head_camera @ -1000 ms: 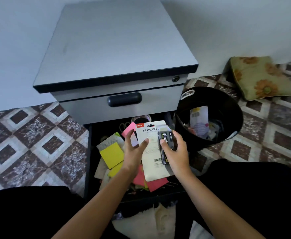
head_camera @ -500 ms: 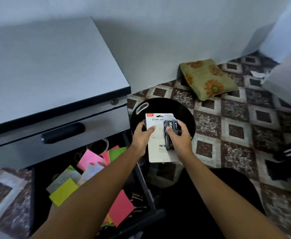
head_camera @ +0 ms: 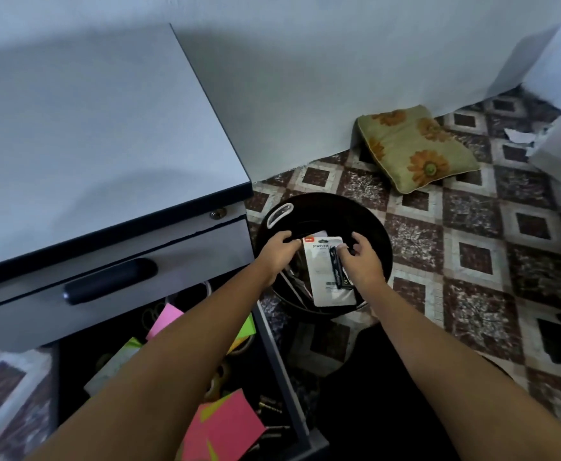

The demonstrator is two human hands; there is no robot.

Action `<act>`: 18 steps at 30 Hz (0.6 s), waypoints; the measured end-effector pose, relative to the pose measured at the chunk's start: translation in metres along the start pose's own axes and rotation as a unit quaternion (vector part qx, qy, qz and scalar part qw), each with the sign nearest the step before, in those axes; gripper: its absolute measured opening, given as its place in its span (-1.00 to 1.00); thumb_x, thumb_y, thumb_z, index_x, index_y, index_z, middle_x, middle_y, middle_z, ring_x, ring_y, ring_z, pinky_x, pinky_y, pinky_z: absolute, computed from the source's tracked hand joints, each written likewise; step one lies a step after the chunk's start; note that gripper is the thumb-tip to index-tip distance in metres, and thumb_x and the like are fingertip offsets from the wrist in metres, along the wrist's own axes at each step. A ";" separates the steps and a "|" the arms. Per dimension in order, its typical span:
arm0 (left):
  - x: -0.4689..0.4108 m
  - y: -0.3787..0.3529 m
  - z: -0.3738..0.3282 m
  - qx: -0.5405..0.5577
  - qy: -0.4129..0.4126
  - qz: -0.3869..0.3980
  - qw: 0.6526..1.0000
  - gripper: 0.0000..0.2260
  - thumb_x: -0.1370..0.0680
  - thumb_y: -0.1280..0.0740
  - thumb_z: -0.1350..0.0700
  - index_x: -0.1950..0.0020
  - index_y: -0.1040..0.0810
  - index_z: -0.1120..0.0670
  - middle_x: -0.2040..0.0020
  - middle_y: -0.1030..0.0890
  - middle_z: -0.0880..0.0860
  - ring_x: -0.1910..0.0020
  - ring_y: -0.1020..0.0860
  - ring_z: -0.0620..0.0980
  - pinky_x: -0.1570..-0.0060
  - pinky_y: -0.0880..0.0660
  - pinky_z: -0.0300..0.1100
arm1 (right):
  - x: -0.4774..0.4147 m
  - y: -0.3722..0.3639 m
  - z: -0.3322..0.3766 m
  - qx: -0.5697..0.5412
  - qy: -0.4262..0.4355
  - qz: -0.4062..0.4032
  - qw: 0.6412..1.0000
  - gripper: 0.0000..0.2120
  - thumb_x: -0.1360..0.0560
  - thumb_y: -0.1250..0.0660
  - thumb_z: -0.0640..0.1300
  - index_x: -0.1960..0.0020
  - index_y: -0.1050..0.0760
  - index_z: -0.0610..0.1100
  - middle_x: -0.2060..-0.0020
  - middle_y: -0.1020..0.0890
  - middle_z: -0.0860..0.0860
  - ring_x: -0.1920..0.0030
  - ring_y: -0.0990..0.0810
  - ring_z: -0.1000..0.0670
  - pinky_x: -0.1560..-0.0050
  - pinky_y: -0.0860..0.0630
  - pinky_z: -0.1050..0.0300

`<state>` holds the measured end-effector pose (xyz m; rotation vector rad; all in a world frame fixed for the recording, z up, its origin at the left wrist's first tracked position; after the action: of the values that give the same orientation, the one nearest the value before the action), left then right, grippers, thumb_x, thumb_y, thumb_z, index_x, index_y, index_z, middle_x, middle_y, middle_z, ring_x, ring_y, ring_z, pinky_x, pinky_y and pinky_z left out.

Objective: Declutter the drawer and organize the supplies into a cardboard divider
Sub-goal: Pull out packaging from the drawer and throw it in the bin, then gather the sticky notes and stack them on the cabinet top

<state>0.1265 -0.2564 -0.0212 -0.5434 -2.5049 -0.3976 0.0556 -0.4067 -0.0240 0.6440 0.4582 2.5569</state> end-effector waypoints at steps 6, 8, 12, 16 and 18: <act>0.056 0.031 0.008 -0.071 -0.048 -0.025 0.996 -0.69 -0.62 -0.17 0.07 -0.36 -0.38 0.08 -0.13 -0.53 0.08 -0.01 -0.53 0.01 0.13 -0.41 -0.16 | 0.040 -0.019 0.014 0.095 0.073 0.092 0.989 -0.60 -0.57 -0.23 -0.05 -0.40 -0.33 -0.04 -0.25 -0.48 -0.06 -0.14 -0.51 -0.08 -0.11 -0.42 0.06; 0.078 0.046 0.020 -0.105 -0.066 -0.025 0.992 -0.70 -0.62 -0.17 0.09 -0.34 -0.40 0.10 -0.14 -0.53 0.09 0.02 -0.53 0.00 0.23 -0.40 -0.26 | 0.061 -0.029 0.019 0.116 0.105 0.110 0.982 -0.64 -0.55 -0.27 -0.09 -0.33 -0.41 -0.09 -0.09 -0.55 -0.05 -0.12 -0.54 -0.07 -0.10 -0.39 0.15; 0.124 0.084 0.064 -0.152 -0.079 -0.063 0.983 -0.73 -0.60 -0.21 0.16 -0.29 -0.46 0.16 0.03 -0.53 0.09 0.09 -0.50 0.00 0.31 -0.38 -0.38 | 0.107 -0.063 0.015 0.152 0.196 0.169 0.954 -0.74 -0.50 -0.33 -0.19 -0.19 -0.53 -0.16 0.16 -0.60 -0.01 0.26 -0.53 0.19 0.20 -0.35 0.44; 0.159 0.120 0.128 -0.183 -0.025 -0.119 0.975 -0.73 -0.58 -0.23 0.15 -0.28 -0.48 0.12 0.10 -0.55 0.10 0.17 -0.51 0.01 0.17 -0.39 -0.20 | 0.147 -0.105 -0.003 0.193 0.219 0.240 0.926 -0.75 -0.49 -0.35 -0.19 -0.15 -0.56 -0.17 0.13 -0.63 -0.03 0.08 -0.58 0.04 0.05 -0.40 0.29; 0.175 0.134 0.158 -0.187 0.000 -0.134 0.973 -0.72 -0.59 -0.22 0.13 -0.30 -0.47 0.10 0.04 -0.55 0.09 0.29 -0.47 -0.03 0.24 -0.38 -0.20 | 0.161 -0.125 -0.016 0.236 0.207 0.272 0.910 -0.74 -0.49 -0.34 -0.16 -0.17 -0.57 -0.15 0.00 -0.66 -0.09 -0.06 -0.60 -0.04 -0.02 -0.42 0.21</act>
<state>-0.0179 -0.0273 -0.0283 -0.3426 -2.5202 -0.9867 -0.0347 -0.2237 -0.0318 0.4140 1.2210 3.1552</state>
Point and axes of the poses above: each hand's wrist, its own x-axis away from the middle knuckle, its own y-axis out of the back of the hand, z = x × y, the point moved 2 cm from there along -x, towards the middle knuckle
